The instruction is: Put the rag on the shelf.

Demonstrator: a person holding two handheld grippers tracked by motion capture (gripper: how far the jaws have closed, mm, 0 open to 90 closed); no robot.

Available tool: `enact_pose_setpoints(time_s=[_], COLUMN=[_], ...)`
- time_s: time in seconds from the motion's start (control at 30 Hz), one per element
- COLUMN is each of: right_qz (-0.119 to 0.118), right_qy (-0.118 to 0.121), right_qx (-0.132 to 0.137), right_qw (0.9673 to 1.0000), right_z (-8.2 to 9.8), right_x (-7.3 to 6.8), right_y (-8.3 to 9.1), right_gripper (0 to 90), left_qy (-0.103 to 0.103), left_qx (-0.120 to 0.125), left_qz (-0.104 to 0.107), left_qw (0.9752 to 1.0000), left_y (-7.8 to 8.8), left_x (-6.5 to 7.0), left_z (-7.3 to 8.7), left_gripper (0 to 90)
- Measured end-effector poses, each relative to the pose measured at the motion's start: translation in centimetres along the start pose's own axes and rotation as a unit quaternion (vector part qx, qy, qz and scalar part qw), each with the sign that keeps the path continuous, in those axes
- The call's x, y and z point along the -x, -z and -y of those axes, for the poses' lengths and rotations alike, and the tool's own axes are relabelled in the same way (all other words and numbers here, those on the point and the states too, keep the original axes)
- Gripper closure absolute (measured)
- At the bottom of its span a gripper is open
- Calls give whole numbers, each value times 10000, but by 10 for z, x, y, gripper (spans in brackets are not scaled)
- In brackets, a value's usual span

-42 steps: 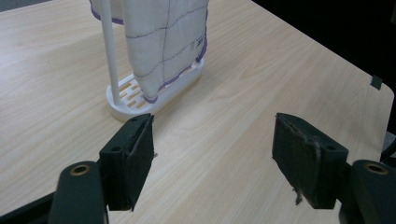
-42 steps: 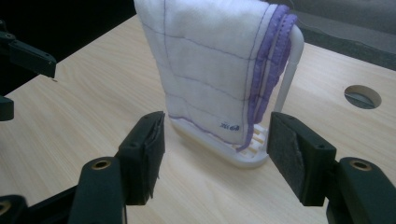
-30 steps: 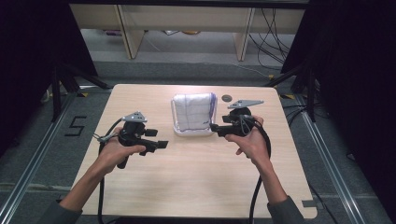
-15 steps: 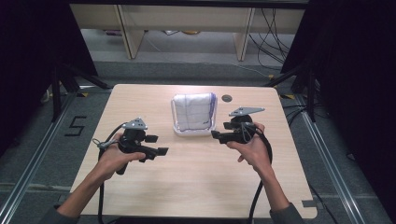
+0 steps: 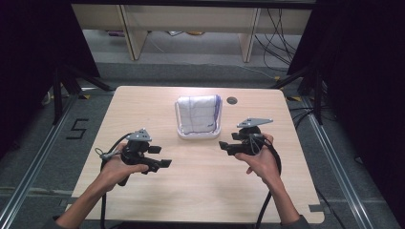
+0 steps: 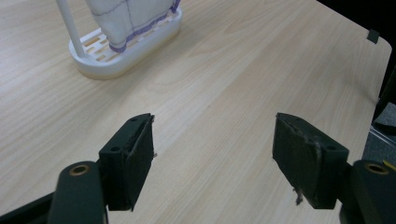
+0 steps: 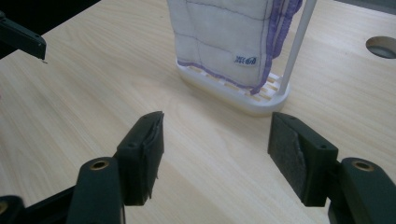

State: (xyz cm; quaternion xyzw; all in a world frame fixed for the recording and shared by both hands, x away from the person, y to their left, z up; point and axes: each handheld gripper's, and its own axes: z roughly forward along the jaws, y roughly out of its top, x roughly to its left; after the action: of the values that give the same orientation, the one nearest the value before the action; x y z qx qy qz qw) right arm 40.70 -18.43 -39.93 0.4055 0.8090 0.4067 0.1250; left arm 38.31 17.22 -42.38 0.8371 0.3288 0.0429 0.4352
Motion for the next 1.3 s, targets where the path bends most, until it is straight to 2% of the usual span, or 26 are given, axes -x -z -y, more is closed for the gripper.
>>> enact_pose_setpoints(time_s=[0.07,0.1,0.13,0.2,0.23,0.3,0.33,0.37,0.4,0.43,0.47,0.5,0.53,0.6,0.63,0.67,0.77,0.83,0.9,0.97,1.0,1.1,1.13,1.23,1.27,1.3], right_qz=[12,-4,-5,-20,-37,-90,-46,-102,-144,-107,-87,-116,-112,-116,-114,-182,-167,-272,-263,-327,-350,-421,-397,-391,-427,-421], right_qy=[-35,60,-11,-13,44,-84,-6,-59,-142,-57,-30,-114,-172,-95,-150,-72,-106,-110,-55,-156,-49,-33,-40,37,-49,-8], right_qx=[-13,15,-73,-80,-62,-114,-38,-204,-167,-217,-110,-236,-255,-240,-265,-215,-172,-127,-147,-212,-204,-164,-249,-257,-316,-345], right_qw=[10000,10000,10000,10000,10000,9999,10000,9997,9997,9997,9999,9996,9995,9996,9995,9996,9997,9995,9995,9991,9992,9990,9989,9989,9986,9985], right_z=[3,5,7,11,13,17,19,21,22,24,26,28,29,33,34,36,41,45,50,54,55,59,60,66,69,71], right_x=[-2,0,-2,-3,-3,-5,-4,-4,-5,-4,-4,-5,-6,-5,-6,-4,-7,-8,-11,-16,-16,-19,-21,-22,-24,-24], right_y=[0,0,1,1,0,0,-1,1,0,1,-1,0,0,0,0,-1,-1,-2,-3,-4,-5,-9,-8,-10,-10,-11], right_gripper=[359,359,358,357,356,354,353,352,352,351,351,350,349,348,346,346,345,345,344,343,342,337,336,333,328,323], left_qy=[-22,-13,-34,-1,-33,15,2,-23,-29,-20,-1,-10,-6,-6,10,30,44,54,61,62,43,57,59,32,26,45], left_qx=[-38,-40,-51,-67,-89,-107,-131,-139,-154,-141,-169,-191,-193,-223,-221,-209,-221,-240,-236,-250,-254,-185,-184,-175,-184,-183], left_qz=[5,5,-7,-1,-2,13,9,7,25,-11,30,27,37,41,49,38,32,12,7,-10,-17,-47,-62,-90,-83,-83], left_qw=[10000,10000,10000,10000,10000,9999,9999,9999,9999,9999,9999,9998,9998,9997,9997,9998,9997,9997,9997,9997,9997,9998,9998,9998,9998,9998], left_y=[0,0,0,0,0,0,-1,-1,-2,-2,-3,-3,-4,-4,-4,-5,-5,-5,-6,-5,-5,-3,-2,-1,-1,-1], left_x=[1,1,2,3,3,5,5,5,6,7,7,8,8,9,9,9,10,10,10,11,11,12,12,15,15,16], left_z=[4,5,7,10,12,15,17,18,21,22,24,25,26,29,31,32,38,42,46,49,50,54,56,62,64,66], left_gripper=[288,288,288,288,288,288,288,288,288,288,287,287,287,287,287,287,287,287,287,287,286,286,286,279,277,275])
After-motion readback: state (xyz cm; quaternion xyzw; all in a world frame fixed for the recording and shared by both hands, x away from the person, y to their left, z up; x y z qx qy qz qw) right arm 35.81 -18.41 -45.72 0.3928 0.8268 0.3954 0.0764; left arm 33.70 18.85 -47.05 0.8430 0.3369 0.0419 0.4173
